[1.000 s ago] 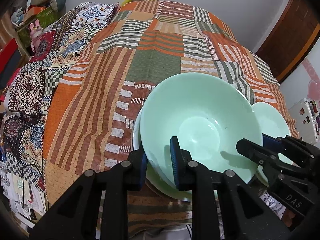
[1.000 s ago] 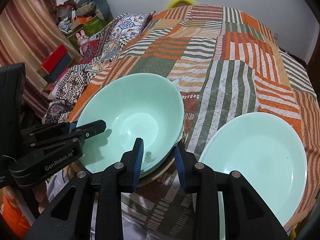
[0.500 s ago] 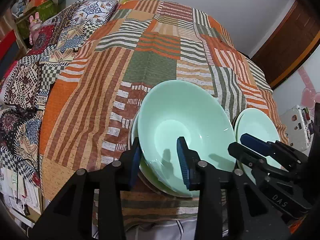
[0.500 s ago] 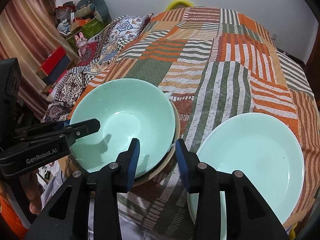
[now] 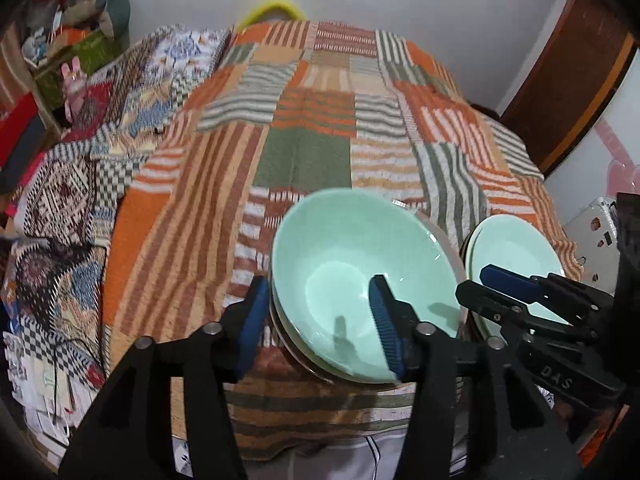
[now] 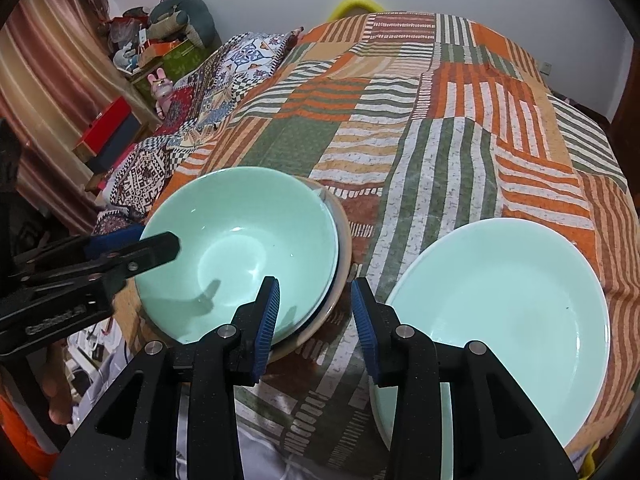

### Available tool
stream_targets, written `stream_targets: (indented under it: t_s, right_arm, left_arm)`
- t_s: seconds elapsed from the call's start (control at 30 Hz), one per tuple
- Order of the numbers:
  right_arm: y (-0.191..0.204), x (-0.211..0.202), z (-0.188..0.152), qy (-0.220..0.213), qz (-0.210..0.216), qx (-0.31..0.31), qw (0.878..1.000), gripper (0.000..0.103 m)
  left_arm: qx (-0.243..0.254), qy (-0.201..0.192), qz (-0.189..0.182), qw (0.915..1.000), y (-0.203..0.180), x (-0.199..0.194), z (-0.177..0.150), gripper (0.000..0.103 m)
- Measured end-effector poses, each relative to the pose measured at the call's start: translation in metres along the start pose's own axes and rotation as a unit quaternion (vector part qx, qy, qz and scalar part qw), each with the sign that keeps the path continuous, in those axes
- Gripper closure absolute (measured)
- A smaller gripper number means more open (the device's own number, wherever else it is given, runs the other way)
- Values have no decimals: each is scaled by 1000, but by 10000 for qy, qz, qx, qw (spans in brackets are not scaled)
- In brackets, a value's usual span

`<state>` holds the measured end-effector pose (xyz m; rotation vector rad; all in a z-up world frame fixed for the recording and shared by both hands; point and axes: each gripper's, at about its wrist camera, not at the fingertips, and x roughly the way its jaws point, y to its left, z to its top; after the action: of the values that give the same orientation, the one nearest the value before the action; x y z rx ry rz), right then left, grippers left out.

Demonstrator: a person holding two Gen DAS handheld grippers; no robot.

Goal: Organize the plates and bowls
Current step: 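Grip the rim of the nested bowl stack with both grippers and lift it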

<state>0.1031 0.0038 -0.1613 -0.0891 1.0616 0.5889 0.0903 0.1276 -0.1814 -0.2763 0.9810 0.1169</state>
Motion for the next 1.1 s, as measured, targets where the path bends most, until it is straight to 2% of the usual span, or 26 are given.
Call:
stream_targets:
  t_s: [0.13, 0.3, 0.67, 0.9, 0.97, 1.1]
  right_arm:
    - [-4, -4, 0, -86, -10, 87, 9999, 64]
    - [-9, -8, 0, -184, -37, 165, 9997, 55]
    - [-12, 8, 3, -83, 87, 306, 9995, 55]
    - [-11, 22, 5, 35, 143, 326, 9994, 55]
    - [-11, 25, 5, 53, 151, 350, 9993, 55]
    - [-13, 32, 6, 116, 219, 430, 9988, 69]
  left_arm:
    - [30, -113, 72, 9999, 4, -5, 3, 48]
    - [23, -13, 77, 10000, 12, 4, 2, 48]
    - [-92, 406, -217, 9989, 27, 35, -11, 48]
    - [-136, 511, -391, 9978, 30, 49, -12, 48]
    - [-161, 580, -539, 9967, 30, 54, -13, 48]
    - [-131, 571, -652, 9962, 27, 56, -14, 48]
